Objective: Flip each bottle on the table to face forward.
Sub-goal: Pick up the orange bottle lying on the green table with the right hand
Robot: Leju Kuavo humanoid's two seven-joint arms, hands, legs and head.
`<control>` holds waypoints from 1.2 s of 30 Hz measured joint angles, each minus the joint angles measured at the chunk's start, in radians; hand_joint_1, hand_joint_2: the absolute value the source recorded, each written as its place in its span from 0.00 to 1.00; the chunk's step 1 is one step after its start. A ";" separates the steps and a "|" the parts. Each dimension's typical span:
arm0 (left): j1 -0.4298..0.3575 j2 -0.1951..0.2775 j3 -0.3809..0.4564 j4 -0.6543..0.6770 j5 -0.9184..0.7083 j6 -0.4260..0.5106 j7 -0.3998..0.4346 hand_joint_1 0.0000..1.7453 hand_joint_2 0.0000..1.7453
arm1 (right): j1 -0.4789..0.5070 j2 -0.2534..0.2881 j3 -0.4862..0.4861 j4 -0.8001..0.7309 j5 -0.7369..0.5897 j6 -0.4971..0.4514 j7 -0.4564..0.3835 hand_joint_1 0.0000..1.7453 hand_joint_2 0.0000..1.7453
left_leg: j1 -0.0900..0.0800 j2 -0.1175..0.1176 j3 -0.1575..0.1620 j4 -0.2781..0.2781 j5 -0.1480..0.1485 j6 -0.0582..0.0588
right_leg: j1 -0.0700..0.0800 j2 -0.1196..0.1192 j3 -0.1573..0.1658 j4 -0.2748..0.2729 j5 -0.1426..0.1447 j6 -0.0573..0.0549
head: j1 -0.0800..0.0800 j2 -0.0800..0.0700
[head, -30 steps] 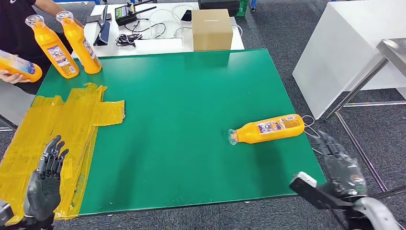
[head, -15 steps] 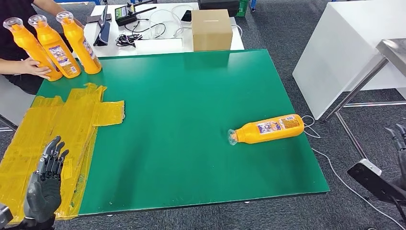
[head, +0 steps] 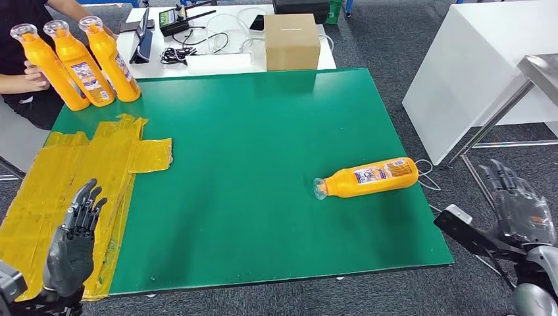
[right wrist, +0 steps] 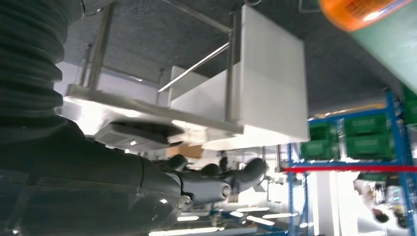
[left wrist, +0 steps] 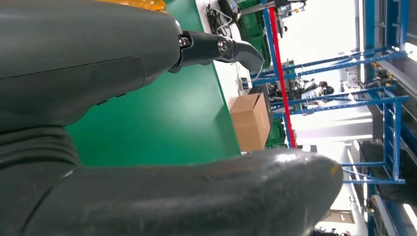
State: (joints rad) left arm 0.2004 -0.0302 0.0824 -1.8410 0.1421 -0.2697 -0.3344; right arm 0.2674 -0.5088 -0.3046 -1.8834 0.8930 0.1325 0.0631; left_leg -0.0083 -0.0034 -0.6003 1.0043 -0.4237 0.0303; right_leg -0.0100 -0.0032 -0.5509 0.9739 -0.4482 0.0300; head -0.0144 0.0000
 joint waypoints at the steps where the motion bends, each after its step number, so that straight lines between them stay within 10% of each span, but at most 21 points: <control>1: 0.000 0.000 0.000 0.000 0.000 0.000 0.000 0.00 0.00 | -0.004 -0.002 0.007 0.004 0.000 0.000 0.001 0.00 1.00 | 0.000 0.000 0.000 0.000 0.000 0.000 | 0.000 0.000 0.000 0.000 0.000 0.000 | 0.000 0.000; 18: -0.039 0.010 -0.022 0.016 0.029 -0.006 0.035 0.00 0.00 | -0.280 -0.024 0.354 0.234 0.077 -0.032 0.044 0.00 1.00 | 0.000 0.002 0.000 0.000 0.001 0.000 | 0.000 0.002 0.000 0.000 0.000 0.000 | 0.000 0.000; 36: -0.060 0.031 -0.020 0.048 0.081 -0.023 0.054 0.00 0.00 | -0.493 -0.049 0.491 0.478 0.085 -0.003 0.051 0.00 1.00 | 0.000 0.001 -0.001 0.000 0.001 0.000 | 0.000 0.001 0.000 0.001 0.000 0.000 | 0.000 0.000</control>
State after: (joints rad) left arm 0.1399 0.0012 0.0625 -1.7928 0.2231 -0.2923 -0.2805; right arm -0.2256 -0.5573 0.1863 -1.4051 0.9783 0.1291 0.1144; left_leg -0.0083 -0.0028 -0.6017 1.0042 -0.4228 0.0306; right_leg -0.0097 -0.0022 -0.5511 0.9745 -0.4481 0.0301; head -0.0144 0.0000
